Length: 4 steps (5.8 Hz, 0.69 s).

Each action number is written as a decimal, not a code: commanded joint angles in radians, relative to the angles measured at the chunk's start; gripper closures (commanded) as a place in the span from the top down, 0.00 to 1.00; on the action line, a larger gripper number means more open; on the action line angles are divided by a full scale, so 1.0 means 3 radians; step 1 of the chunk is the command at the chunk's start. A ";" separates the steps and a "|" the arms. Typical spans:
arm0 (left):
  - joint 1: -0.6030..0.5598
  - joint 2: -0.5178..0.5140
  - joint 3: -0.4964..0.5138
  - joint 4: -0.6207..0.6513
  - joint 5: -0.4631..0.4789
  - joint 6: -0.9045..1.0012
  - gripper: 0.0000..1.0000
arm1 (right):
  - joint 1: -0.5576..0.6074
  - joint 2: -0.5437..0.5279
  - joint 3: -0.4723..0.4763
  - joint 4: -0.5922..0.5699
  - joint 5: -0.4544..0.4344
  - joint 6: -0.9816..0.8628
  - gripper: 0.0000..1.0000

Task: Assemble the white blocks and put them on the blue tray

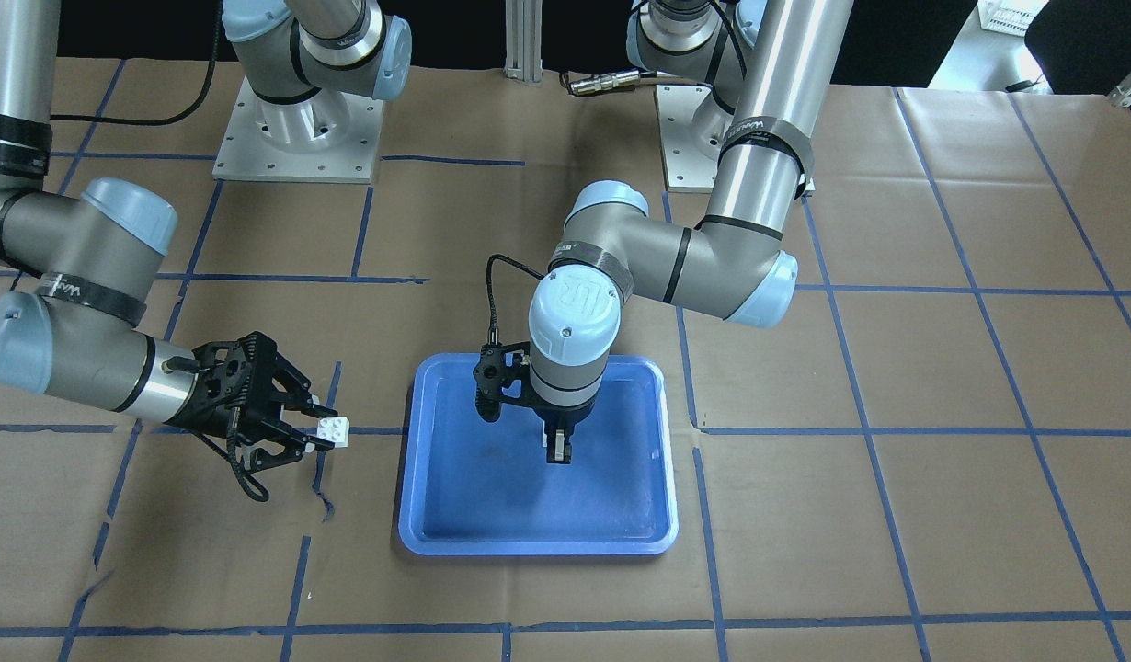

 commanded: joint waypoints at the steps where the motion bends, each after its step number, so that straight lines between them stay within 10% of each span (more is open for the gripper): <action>1: -0.0009 -0.0015 -0.0143 0.0254 -0.0002 0.0002 0.72 | 0.0040 -0.0033 0.0040 -0.0064 0.0007 0.0058 0.27; 2: -0.0009 -0.0025 -0.0175 0.0276 0.0008 -0.0008 0.99 | 0.0040 -0.0033 0.0040 -0.0064 0.0007 0.0063 0.27; 4: -0.0009 0.0152 -0.0109 0.0230 0.0039 -0.0038 0.99 | 0.0060 -0.0033 0.0051 -0.0064 0.0017 0.0084 0.27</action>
